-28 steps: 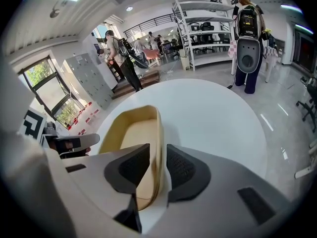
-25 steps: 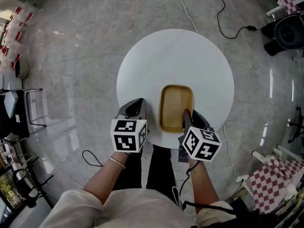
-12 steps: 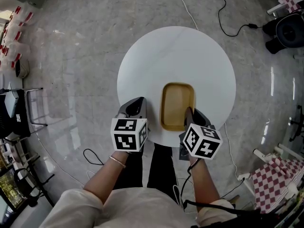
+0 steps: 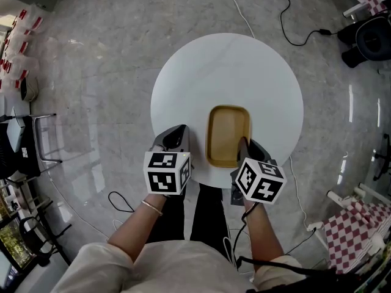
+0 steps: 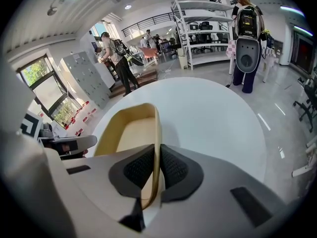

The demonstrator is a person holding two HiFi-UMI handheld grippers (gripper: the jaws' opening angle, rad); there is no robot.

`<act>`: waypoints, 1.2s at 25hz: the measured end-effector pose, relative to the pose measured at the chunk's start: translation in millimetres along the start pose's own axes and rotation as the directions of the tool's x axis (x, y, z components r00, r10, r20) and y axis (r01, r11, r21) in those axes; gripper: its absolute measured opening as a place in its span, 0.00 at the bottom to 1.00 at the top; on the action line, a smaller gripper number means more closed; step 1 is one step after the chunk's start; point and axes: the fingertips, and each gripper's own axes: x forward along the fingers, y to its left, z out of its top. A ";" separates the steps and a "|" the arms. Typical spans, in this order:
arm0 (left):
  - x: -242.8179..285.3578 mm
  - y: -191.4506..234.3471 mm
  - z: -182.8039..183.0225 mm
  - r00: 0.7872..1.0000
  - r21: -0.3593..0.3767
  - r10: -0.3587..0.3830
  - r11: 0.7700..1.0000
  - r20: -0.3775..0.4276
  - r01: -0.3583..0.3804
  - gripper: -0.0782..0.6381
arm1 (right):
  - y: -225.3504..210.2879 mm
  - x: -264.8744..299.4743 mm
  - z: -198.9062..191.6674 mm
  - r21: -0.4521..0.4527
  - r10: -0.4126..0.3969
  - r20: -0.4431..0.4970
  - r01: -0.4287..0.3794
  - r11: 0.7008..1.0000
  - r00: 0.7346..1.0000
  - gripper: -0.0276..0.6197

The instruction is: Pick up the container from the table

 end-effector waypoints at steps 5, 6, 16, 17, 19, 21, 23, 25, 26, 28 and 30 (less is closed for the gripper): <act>-1.4 0.1 2.3 1.000 0.007 -0.001 1.000 -0.001 0.001 0.12 | 2.8 -1.3 1.8 0.015 0.009 0.011 -0.009 1.000 1.000 0.11; -1.9 -0.3 2.9 1.000 0.009 -0.001 1.000 -0.001 0.001 0.12 | 2.9 -1.9 1.9 0.017 0.010 0.012 -0.010 1.000 1.000 0.11; -6.0 -2.8 10.9 1.000 0.021 -0.007 1.000 0.011 0.006 0.12 | 4.3 -8.6 11.0 0.020 0.005 0.040 -0.006 1.000 0.999 0.11; -6.5 -3.3 11.1 1.000 0.021 -0.008 1.000 0.012 0.008 0.12 | 4.3 -9.3 11.4 0.019 0.004 0.041 -0.005 1.000 0.999 0.11; -7.8 -4.7 11.1 1.000 0.022 -0.011 1.000 0.013 0.010 0.12 | 4.3 -11.2 11.6 0.019 0.001 0.043 -0.002 1.000 0.999 0.11; -8.9 -5.2 11.4 1.000 0.022 -0.014 1.000 0.014 0.014 0.12 | 4.9 -12.7 11.7 0.021 -0.001 0.046 0.000 1.000 0.999 0.11; -9.6 -6.5 11.7 1.000 0.022 -0.017 1.000 0.015 0.017 0.12 | 4.4 -14.3 12.0 0.024 -0.004 0.048 0.002 1.000 0.999 0.11; -10.1 -9.5 12.1 1.000 0.021 -0.021 1.000 0.017 0.020 0.12 | 2.4 -16.8 13.1 0.026 -0.007 0.053 0.005 1.000 0.999 0.11; -10.5 -11.0 12.7 1.000 0.022 -0.023 1.000 0.019 0.022 0.12 | 1.5 -18.1 13.9 0.028 -0.008 0.056 0.007 1.000 0.998 0.11; -11.7 -12.5 14.2 0.999 0.027 -0.026 0.999 0.023 0.025 0.12 | 1.5 -20.3 15.5 0.032 -0.011 0.062 0.009 0.999 0.998 0.11; -13.6 -12.7 16.7 0.999 0.031 -0.028 0.999 0.028 0.027 0.12 | 3.1 -22.7 17.4 0.034 -0.014 0.067 0.012 0.999 0.998 0.11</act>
